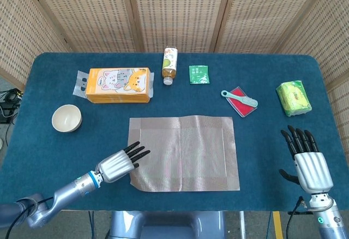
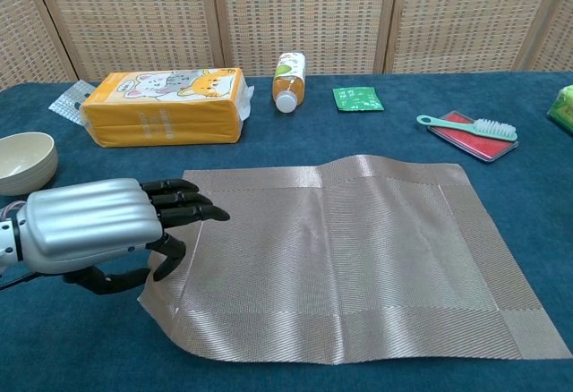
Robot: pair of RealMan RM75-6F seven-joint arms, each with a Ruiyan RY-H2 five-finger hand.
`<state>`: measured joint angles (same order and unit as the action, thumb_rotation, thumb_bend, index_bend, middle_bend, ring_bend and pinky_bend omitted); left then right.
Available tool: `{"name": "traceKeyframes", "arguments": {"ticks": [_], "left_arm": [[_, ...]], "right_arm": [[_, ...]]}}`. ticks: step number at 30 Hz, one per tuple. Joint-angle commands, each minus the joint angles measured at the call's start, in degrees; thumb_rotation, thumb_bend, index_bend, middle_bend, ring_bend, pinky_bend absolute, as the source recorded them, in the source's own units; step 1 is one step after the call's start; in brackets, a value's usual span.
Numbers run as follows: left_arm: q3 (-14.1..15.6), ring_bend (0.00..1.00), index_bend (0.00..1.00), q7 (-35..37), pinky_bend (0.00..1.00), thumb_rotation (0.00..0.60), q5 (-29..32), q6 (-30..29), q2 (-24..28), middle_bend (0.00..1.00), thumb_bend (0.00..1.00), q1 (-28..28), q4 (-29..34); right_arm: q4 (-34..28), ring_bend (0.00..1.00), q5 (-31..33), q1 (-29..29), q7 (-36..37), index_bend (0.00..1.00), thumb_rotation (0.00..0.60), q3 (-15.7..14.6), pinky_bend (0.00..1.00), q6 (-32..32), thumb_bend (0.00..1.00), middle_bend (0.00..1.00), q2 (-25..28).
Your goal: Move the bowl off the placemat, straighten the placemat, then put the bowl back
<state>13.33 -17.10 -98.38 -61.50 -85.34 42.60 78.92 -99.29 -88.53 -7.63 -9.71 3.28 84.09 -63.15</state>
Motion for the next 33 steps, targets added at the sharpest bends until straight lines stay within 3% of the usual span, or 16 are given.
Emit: {"name": "traceKeyframes", "arguments": {"ticks": [1, 5, 19, 20, 23, 24, 30, 33], "left_arm": [[0.39, 0.0, 0.79, -0.39, 0.0, 0.6, 0.06, 0.13, 0.78, 0.0, 0.53, -0.69, 0.68], [1.77, 0.0, 0.79, -0.44, 0.0, 0.6, -0.84, -0.29, 2.54, 0.0, 0.53, -2.25, 1.48], [1.46, 0.0, 0.77, 0.59, 0.0, 0.6, -2.89, -0.09, 4.04, 0.0, 0.53, -3.99, 1.13], [1.57, 0.0, 0.69, 0.87, 0.0, 0.6, -3.14, 0.09, 4.28, 0.0, 0.49, -3.93, 1.14], [1.8, 0.0, 0.15, 2.89, 0.0, 0.6, -3.59, 0.53, 5.57, 0.0, 0.09, -3.66, 1.87], [1.77, 0.0, 0.03, 3.97, 0.0, 0.6, -3.8, 0.12, 6.05, 0.0, 0.01, -3.66, 2.24], [0.62, 0.0, 0.0, 6.8, 0.0, 0.6, -3.15, -5.38, 11.33, 0.0, 0.0, -5.92, 4.48], [-1.35, 0.0, 0.0, 7.82, 0.0, 0.6, -0.08, -8.33, 13.89, 0.0, 0.0, -8.0, 5.4]], "right_arm": [[-0.07, 0.0, -0.07, 0.04, 0.02, 0.0, 0.6, -0.01, 0.0, 0.07, 0.0, 0.0, 0.05], [-0.17, 0.0, -0.09, 0.13, 0.16, 0.0, 0.6, 0.05, 0.0, 0.17, 0.0, 0.0, 0.28], [-0.42, 0.0, -0.41, 0.36, 0.29, 0.0, 0.6, 0.12, 0.0, 0.52, 0.0, 0.0, 0.58], [-0.44, 0.0, -0.43, 0.38, 0.3, 0.0, 0.6, 0.11, 0.0, 0.52, 0.0, 0.0, 0.59], [-0.51, 0.0, -0.48, 0.42, 0.3, 0.0, 0.6, 0.12, 0.0, 0.57, 0.0, 0.0, 0.63], [-0.54, 0.0, -0.47, 0.43, 0.32, 0.0, 0.6, 0.12, 0.0, 0.57, 0.0, 0.0, 0.65], [-0.65, 0.0, -0.44, 0.46, 0.27, 0.0, 0.6, 0.08, 0.0, 0.44, 0.0, 0.0, 0.72], [-0.73, 0.0, -0.4, 0.42, 0.24, 0.0, 0.6, 0.07, 0.0, 0.28, 0.0, 0.0, 0.72]]}}
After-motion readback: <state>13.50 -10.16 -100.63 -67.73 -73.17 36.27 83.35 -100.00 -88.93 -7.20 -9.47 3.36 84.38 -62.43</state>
